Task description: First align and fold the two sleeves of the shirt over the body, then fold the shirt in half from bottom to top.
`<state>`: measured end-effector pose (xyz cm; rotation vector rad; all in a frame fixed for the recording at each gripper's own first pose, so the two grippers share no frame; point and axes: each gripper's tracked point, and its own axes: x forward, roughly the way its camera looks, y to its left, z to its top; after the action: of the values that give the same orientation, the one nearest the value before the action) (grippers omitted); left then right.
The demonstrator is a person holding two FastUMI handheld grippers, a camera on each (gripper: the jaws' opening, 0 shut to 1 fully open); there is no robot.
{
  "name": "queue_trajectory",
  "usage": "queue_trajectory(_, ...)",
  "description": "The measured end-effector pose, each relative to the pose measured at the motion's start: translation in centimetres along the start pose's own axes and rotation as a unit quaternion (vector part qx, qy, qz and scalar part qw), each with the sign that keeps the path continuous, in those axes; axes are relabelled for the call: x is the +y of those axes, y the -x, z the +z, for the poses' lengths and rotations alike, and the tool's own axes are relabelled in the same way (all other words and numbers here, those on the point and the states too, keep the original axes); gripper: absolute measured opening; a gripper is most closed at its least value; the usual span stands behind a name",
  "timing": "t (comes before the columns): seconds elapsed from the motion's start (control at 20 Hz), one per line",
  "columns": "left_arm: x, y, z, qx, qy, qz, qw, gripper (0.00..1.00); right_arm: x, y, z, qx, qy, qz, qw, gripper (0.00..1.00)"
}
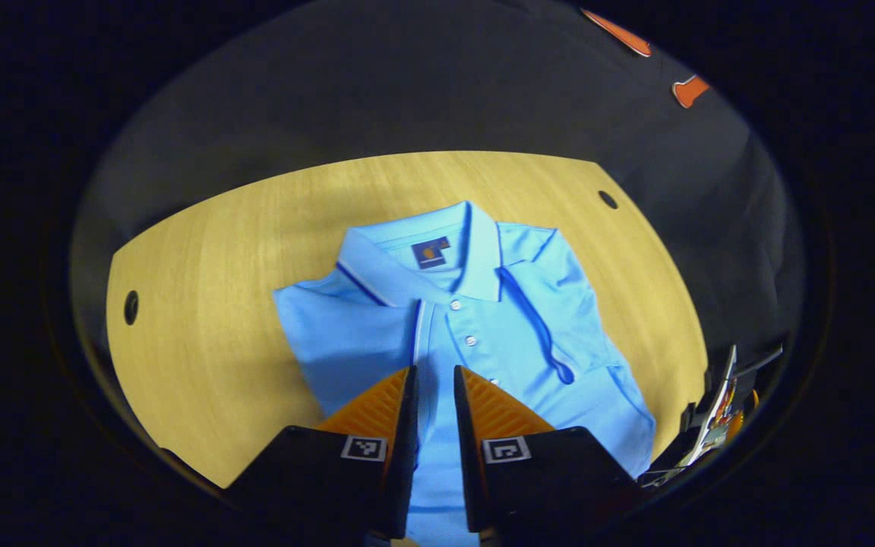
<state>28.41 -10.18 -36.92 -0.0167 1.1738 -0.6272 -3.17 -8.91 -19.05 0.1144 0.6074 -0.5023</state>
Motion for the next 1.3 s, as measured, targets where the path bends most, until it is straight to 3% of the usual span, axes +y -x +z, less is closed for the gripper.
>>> queue_trajectory(0.05,-0.9,0.2,0.1,-0.003,0.001,-0.021,1.0,0.39,0.3,0.0,0.0,0.0,0.002,0.001,1.0,0.96)
queue_trajectory(0.1,-1.3,0.3,-0.1,-0.004,0.0,-0.031,1.0,0.57,0.6,0.1,0.1,0.0,0.004,0.002,1.0,0.96)
queue_trajectory(0.2,-1.6,1.0,-0.2,-0.006,0.002,-0.041,0.999,0.69,1.3,-0.1,0.1,0.002,0.009,0.005,1.0,0.96)
queue_trajectory(0.4,-0.2,2.3,-1.0,-0.028,-0.002,-0.014,1.0,1.0,2.7,-0.3,0.1,0.006,0.017,0.023,1.0,0.96)
queue_trajectory(0.75,-0.2,9.1,-6.3,-0.079,0.006,0.047,0.996,1.0,2.7,-0.8,-2.1,0.029,0.063,0.079,0.994,0.97)
queue_trajectory(1.3,-1.9,14.3,-23.0,-0.097,0.04,0.137,0.985,1.0,-1.1,0.0,-10.8,0.092,0.11,0.149,0.978,0.97)
